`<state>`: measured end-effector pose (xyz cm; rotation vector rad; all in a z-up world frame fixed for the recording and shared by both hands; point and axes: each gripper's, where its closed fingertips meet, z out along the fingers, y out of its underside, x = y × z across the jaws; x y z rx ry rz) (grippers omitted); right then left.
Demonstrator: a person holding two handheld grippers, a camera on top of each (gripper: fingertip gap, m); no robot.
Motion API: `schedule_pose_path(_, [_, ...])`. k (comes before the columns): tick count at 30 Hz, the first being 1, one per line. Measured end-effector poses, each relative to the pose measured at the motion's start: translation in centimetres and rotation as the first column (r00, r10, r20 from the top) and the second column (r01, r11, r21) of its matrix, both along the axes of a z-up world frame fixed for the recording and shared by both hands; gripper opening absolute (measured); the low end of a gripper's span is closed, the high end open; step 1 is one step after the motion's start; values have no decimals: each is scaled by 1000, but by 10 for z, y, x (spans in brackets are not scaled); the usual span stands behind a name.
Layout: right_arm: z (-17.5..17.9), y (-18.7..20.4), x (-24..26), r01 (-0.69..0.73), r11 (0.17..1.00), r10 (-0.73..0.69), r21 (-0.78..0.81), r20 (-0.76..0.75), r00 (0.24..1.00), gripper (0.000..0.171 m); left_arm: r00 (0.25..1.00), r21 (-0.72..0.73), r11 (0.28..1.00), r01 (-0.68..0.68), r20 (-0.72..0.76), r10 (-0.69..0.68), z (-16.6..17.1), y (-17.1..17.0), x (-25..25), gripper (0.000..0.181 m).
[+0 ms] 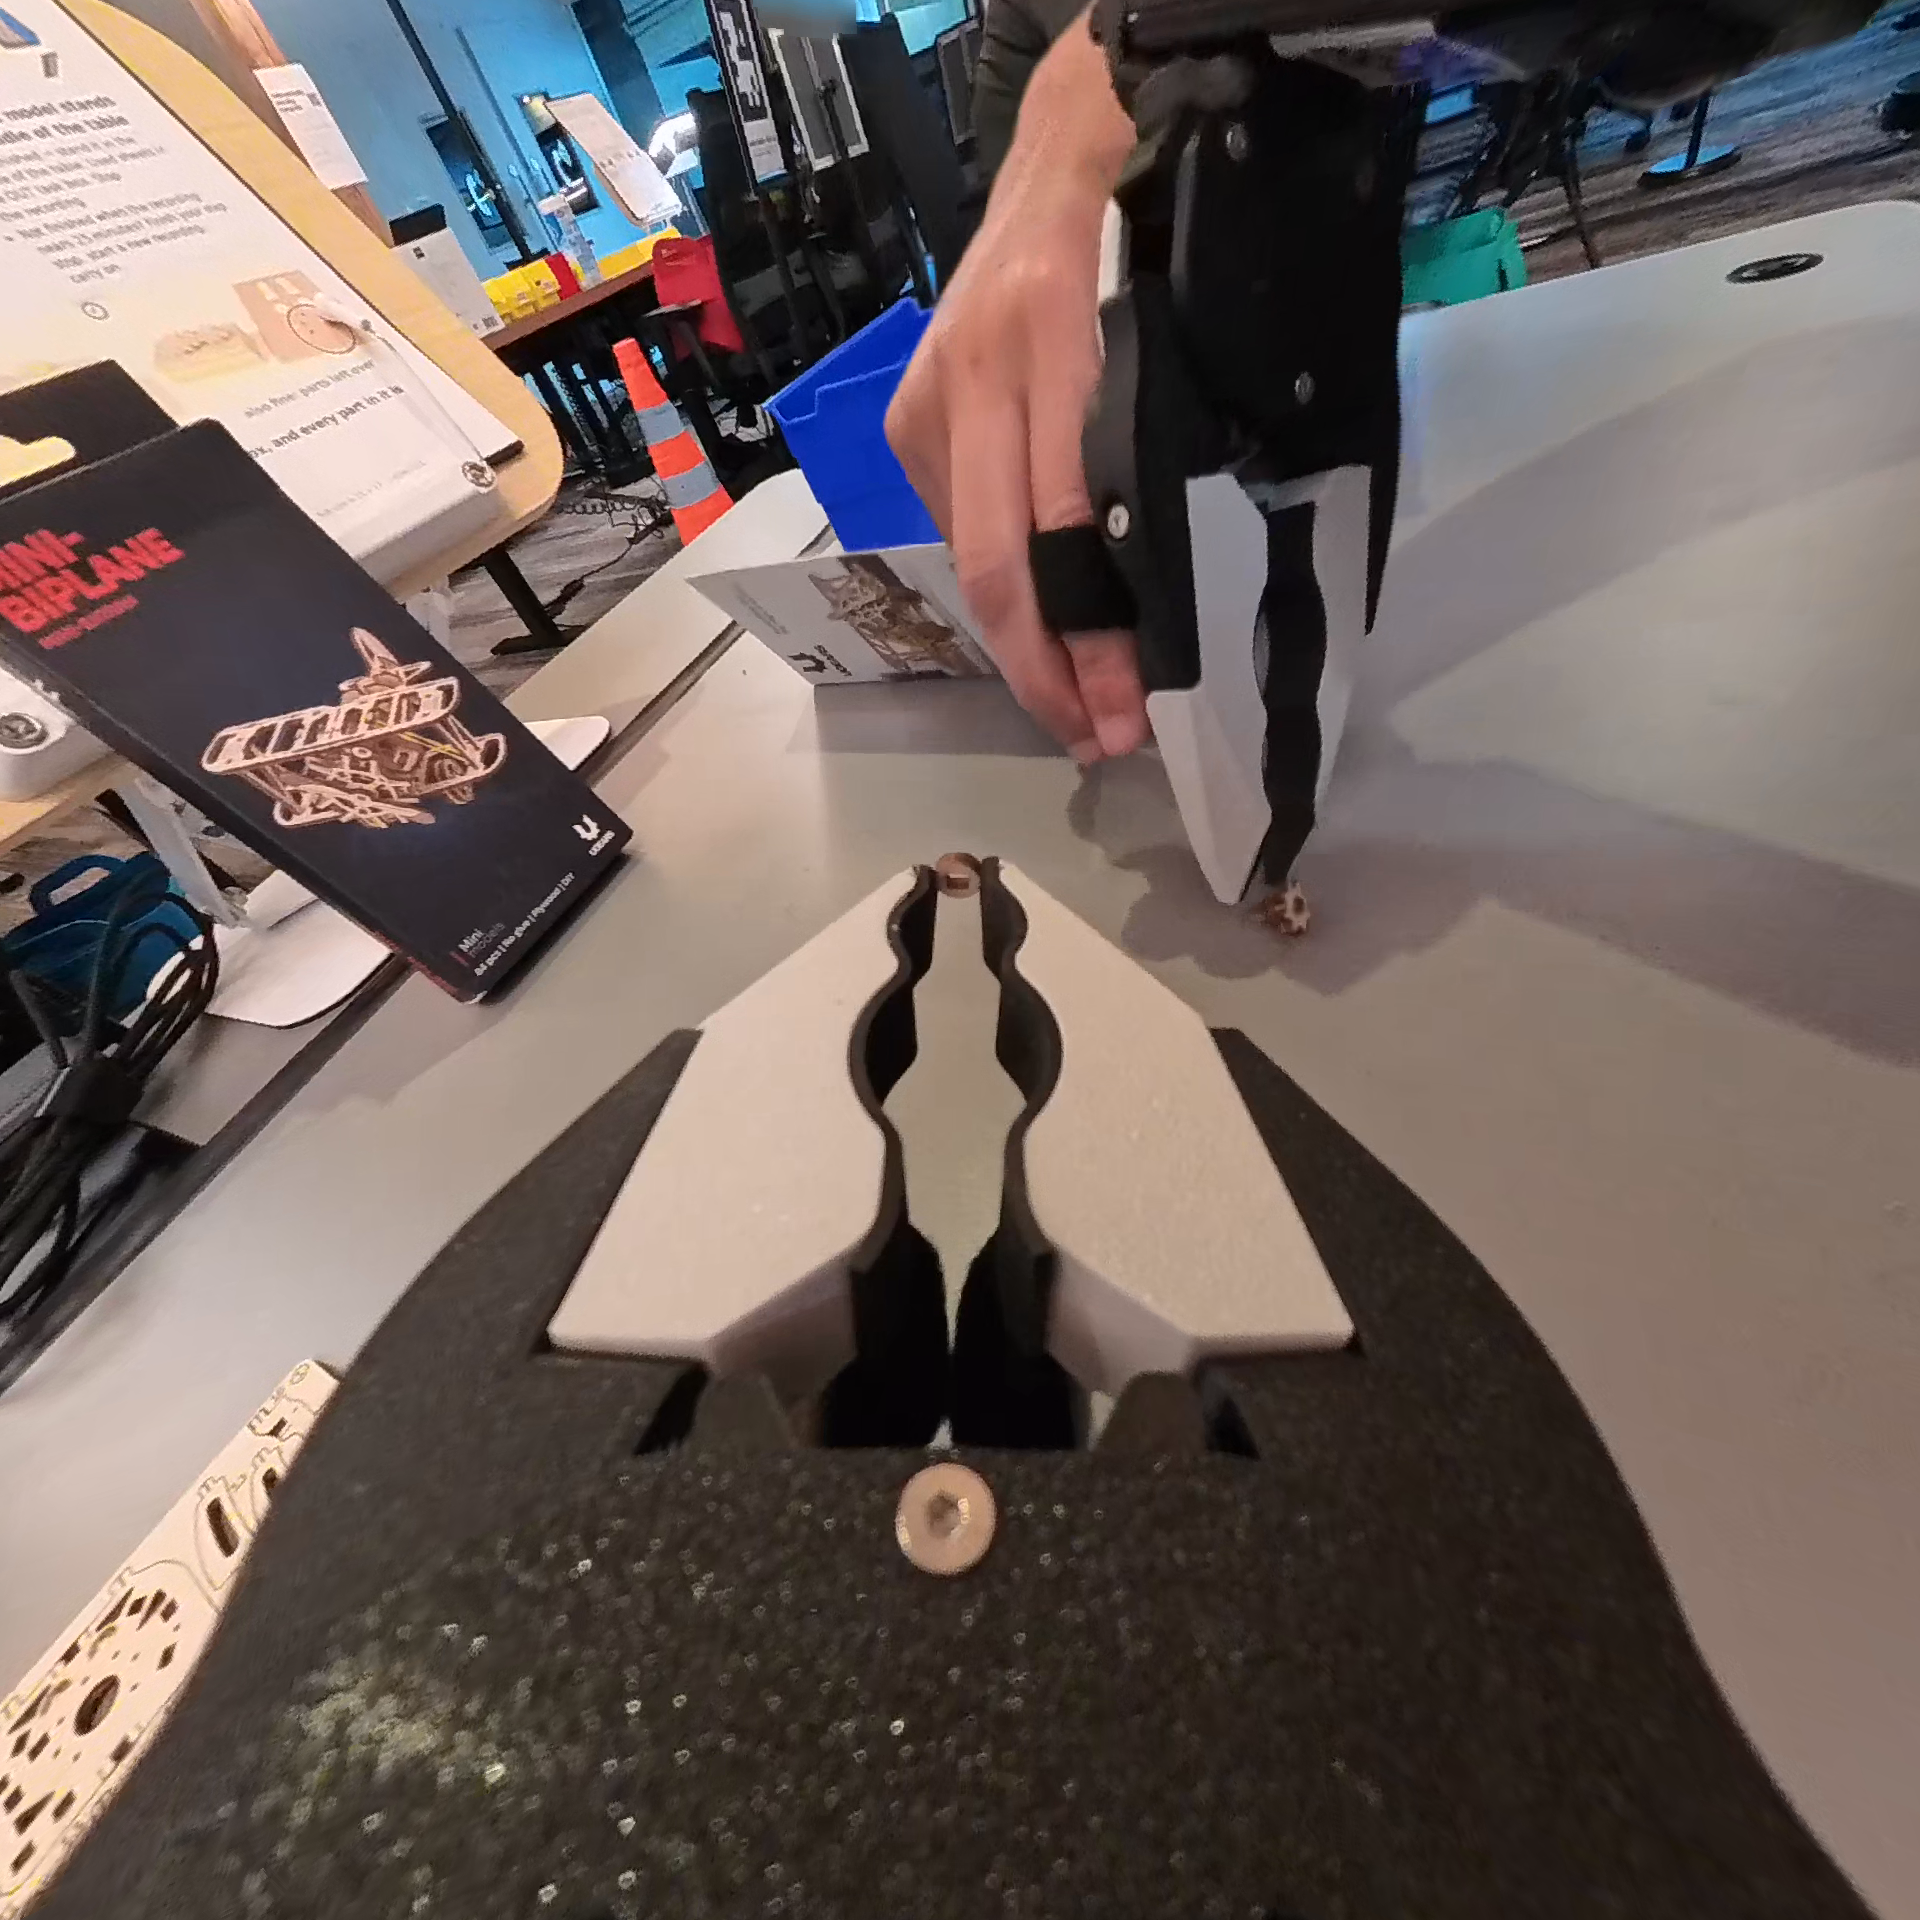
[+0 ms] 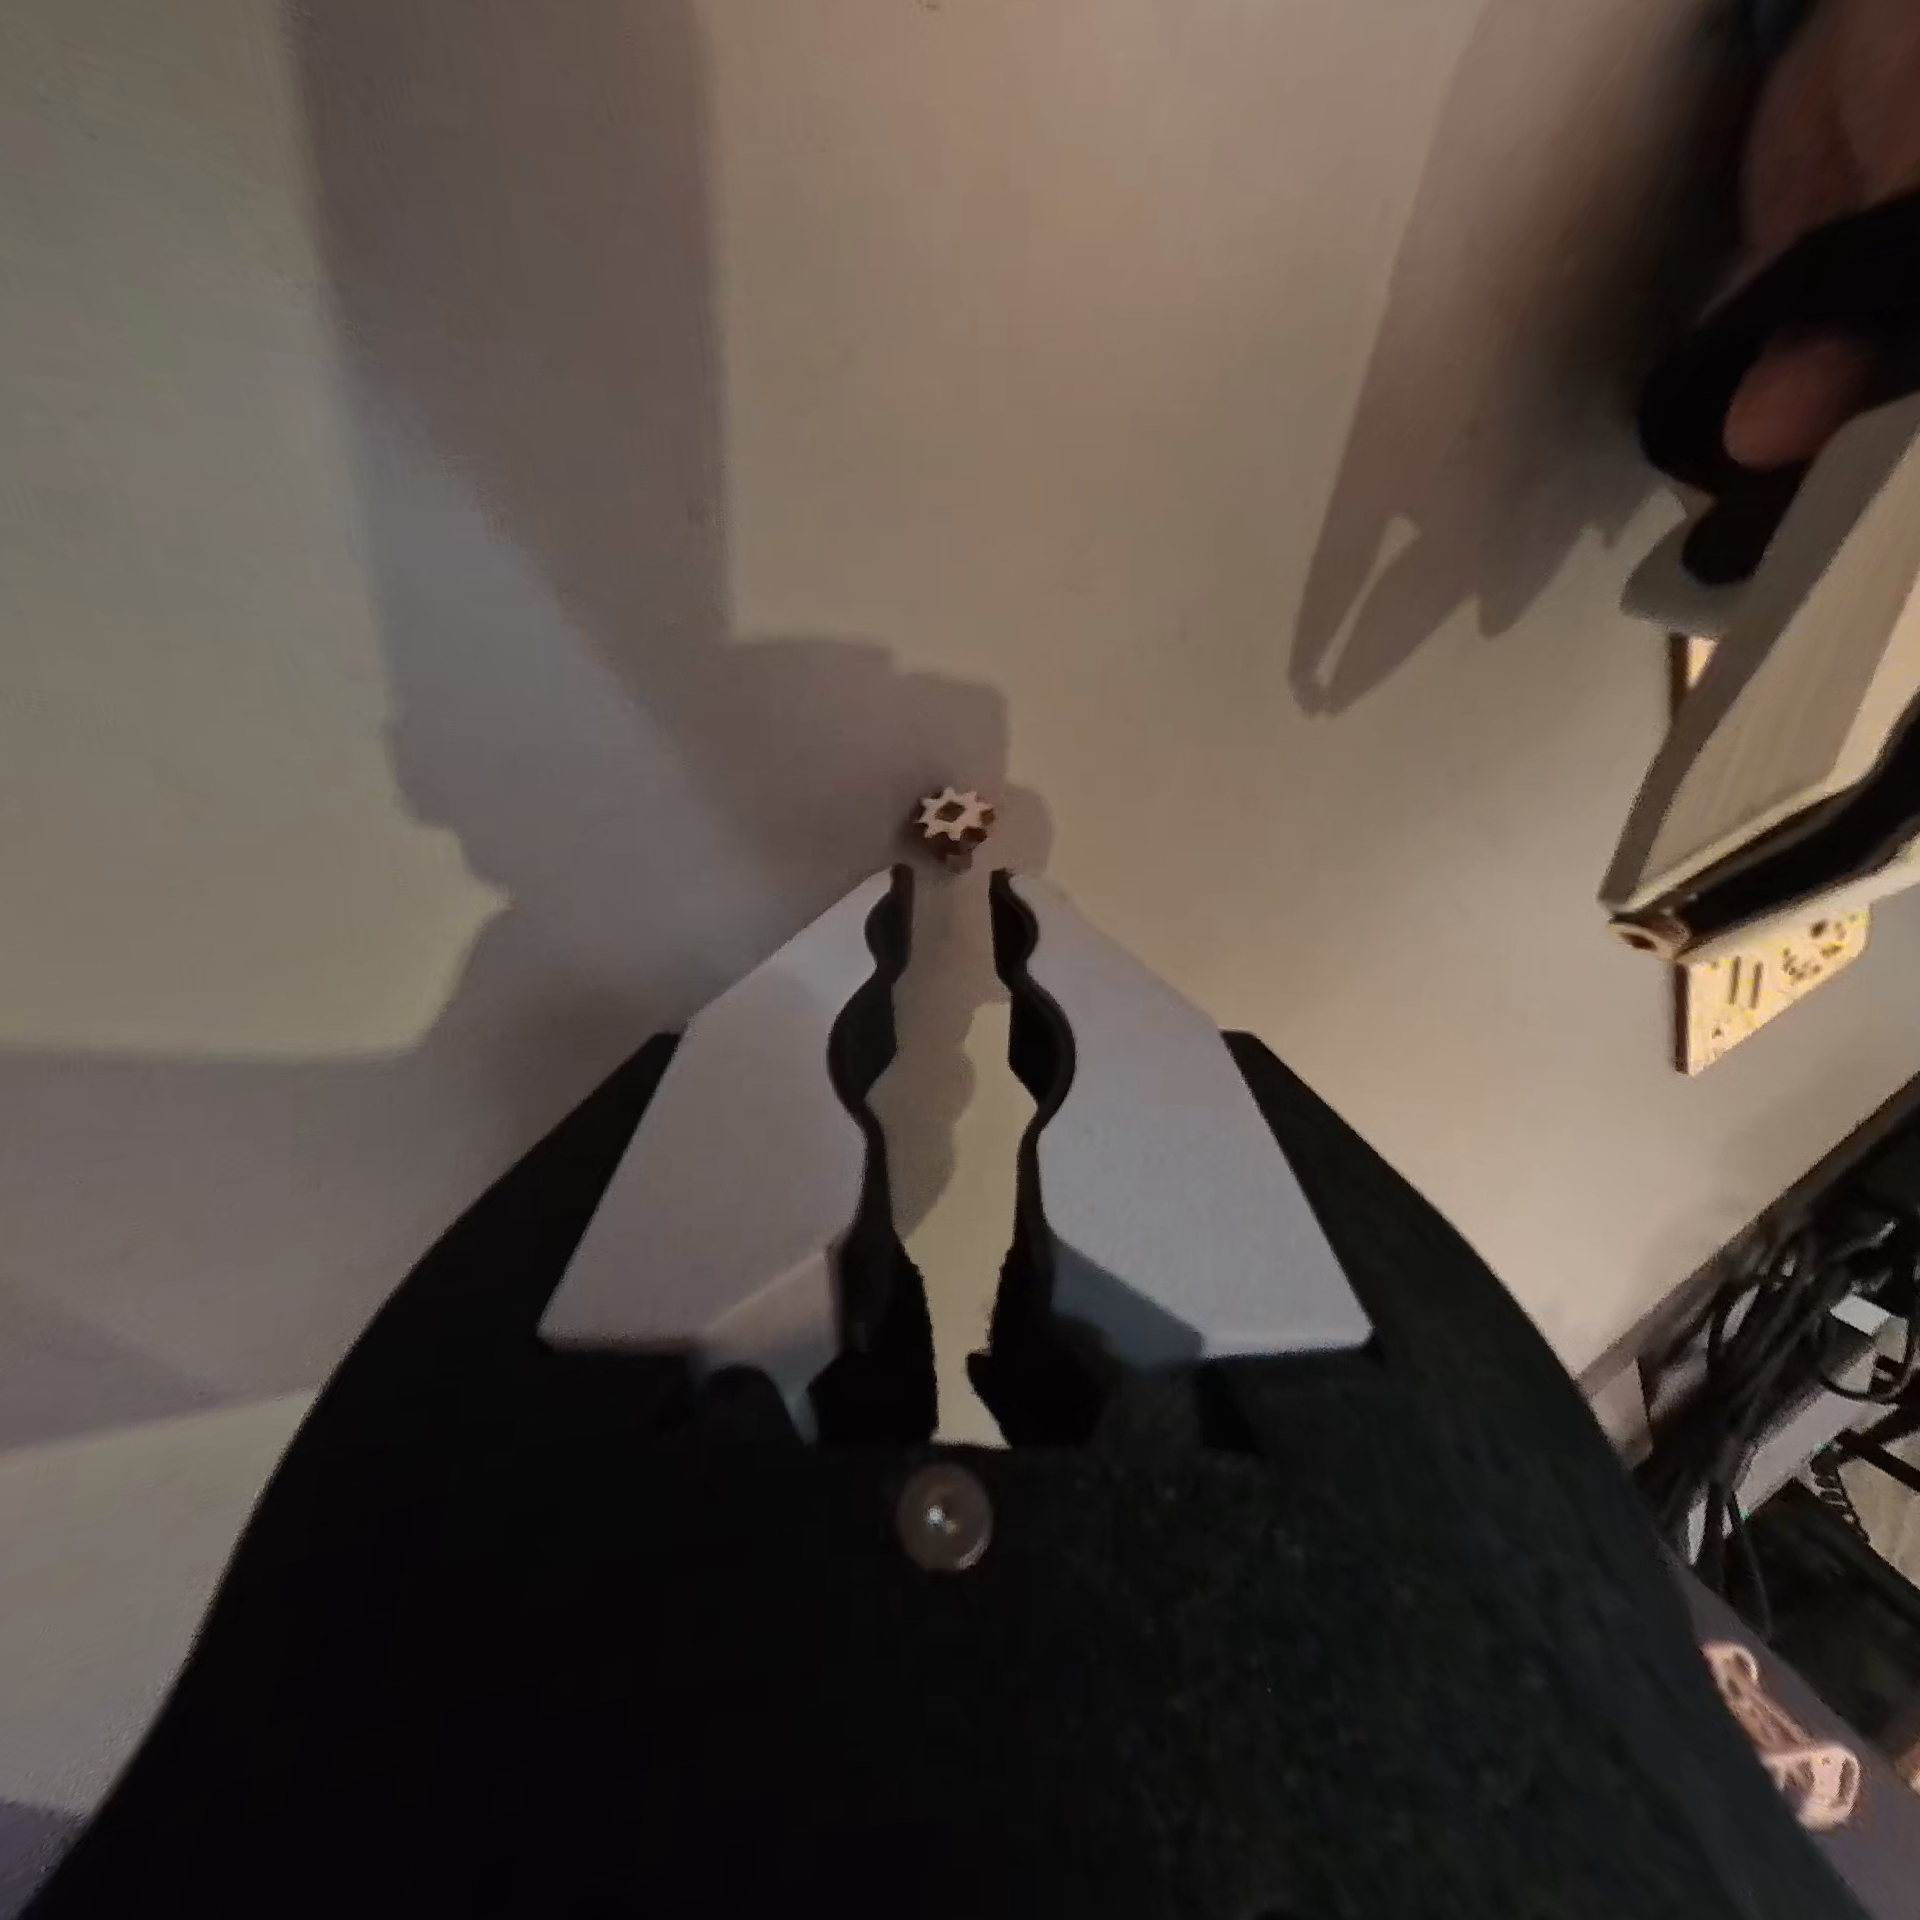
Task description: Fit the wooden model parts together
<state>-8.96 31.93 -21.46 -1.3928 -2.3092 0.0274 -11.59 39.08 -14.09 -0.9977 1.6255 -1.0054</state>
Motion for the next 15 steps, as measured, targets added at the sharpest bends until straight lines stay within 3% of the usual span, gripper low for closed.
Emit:
schedule_pose_path(9, [-5,1,-2,-32,995,33,-94,16,999,1,1000,-22,1000,4,5,-4,2,1,-1,6])
schedule_pose_path(12, [-4,-1,-4,20,993,-19,-115,4,1000,0,1000,-14,1000,4,5,-4,1,0,-1,6])
schedule_pose_path(15, [-3,0,-4,160,979,-162,-126,-1,987,0,1000,-4,1000,3,4,-3,1,0,0,6])
